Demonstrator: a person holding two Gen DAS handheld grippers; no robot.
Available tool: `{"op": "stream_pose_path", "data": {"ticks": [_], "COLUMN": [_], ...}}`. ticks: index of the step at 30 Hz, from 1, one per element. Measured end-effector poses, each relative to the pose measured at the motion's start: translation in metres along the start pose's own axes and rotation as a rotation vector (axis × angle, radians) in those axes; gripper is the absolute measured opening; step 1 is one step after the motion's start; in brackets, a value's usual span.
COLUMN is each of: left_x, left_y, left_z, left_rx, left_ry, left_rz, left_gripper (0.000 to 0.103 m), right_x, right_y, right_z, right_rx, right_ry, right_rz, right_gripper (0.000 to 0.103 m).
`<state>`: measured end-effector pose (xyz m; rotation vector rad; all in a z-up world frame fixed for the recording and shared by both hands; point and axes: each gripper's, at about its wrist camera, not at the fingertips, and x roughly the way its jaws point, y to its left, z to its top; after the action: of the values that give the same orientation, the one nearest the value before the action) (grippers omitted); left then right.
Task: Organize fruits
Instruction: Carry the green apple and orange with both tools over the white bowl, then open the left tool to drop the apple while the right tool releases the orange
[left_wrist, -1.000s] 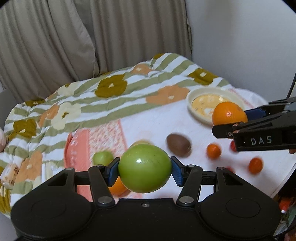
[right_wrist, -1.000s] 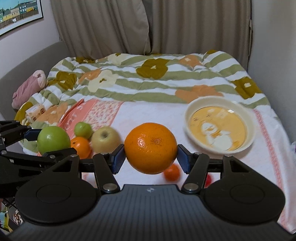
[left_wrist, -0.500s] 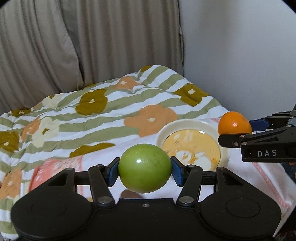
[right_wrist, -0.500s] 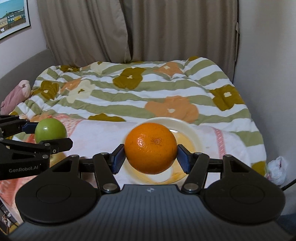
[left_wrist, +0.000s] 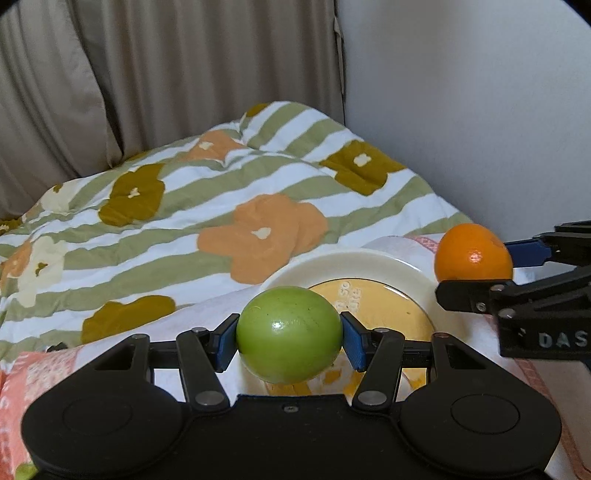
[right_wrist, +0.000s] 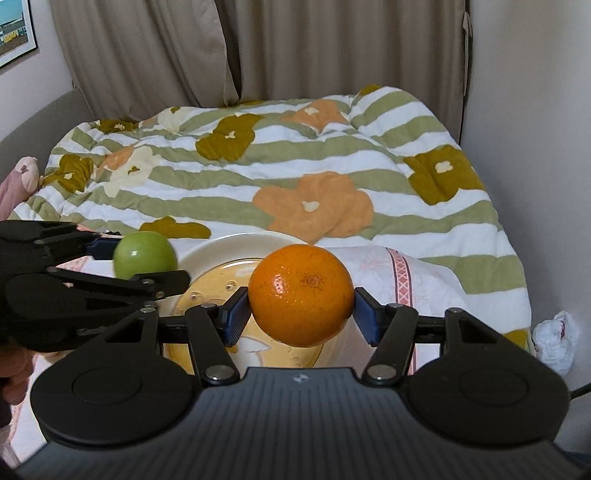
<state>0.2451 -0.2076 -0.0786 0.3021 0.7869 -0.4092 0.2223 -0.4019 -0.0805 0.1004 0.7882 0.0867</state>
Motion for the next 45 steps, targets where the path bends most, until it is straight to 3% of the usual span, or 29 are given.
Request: {"op": "stream_pose_path", "data": {"ticks": [5, 12, 14, 16, 17, 31, 45], "left_x": [0.037, 0.056, 0.055, 0.050, 0.047, 0.015, 0.000], "left_y": [-0.002, -0.012, -0.014, -0.015, -0.015, -0.004, 0.008], "left_z": [0.005, 0.005, 0.005, 0.007, 0.008, -0.006, -0.028], "left_rx": [0.021, 0.074, 0.083, 0.093, 0.096, 0.041, -0.034], "left_ry": [0.047, 0.084, 0.076, 0.051, 0.040, 0.054, 0.083], "left_rz": [0.005, -0.008, -0.009, 0.002, 0.003, 0.001, 0.038], "left_gripper": [0.061, 0.062, 0.069, 0.098, 0.099, 0.099, 0.099], "right_x": [0.026, 0.041, 0.042, 0.043, 0.042, 0.049, 0.095], "right_y": [-0.009, -0.013, -0.013, -0.013, -0.014, -0.007, 0.023], "right_z": [0.003, 0.007, 0.008, 0.009, 0.009, 0.012, 0.017], "right_rx": [0.019, 0.044, 0.045, 0.046, 0.047, 0.033, -0.036], "right_ry": [0.024, 0.040, 0.046, 0.049, 0.050, 0.072, 0.116], "right_rz": [0.006, -0.001, -0.001, -0.002, -0.002, 0.025, 0.089], "right_gripper": [0.075, 0.075, 0.075, 0.075, 0.075, 0.075, 0.075]}}
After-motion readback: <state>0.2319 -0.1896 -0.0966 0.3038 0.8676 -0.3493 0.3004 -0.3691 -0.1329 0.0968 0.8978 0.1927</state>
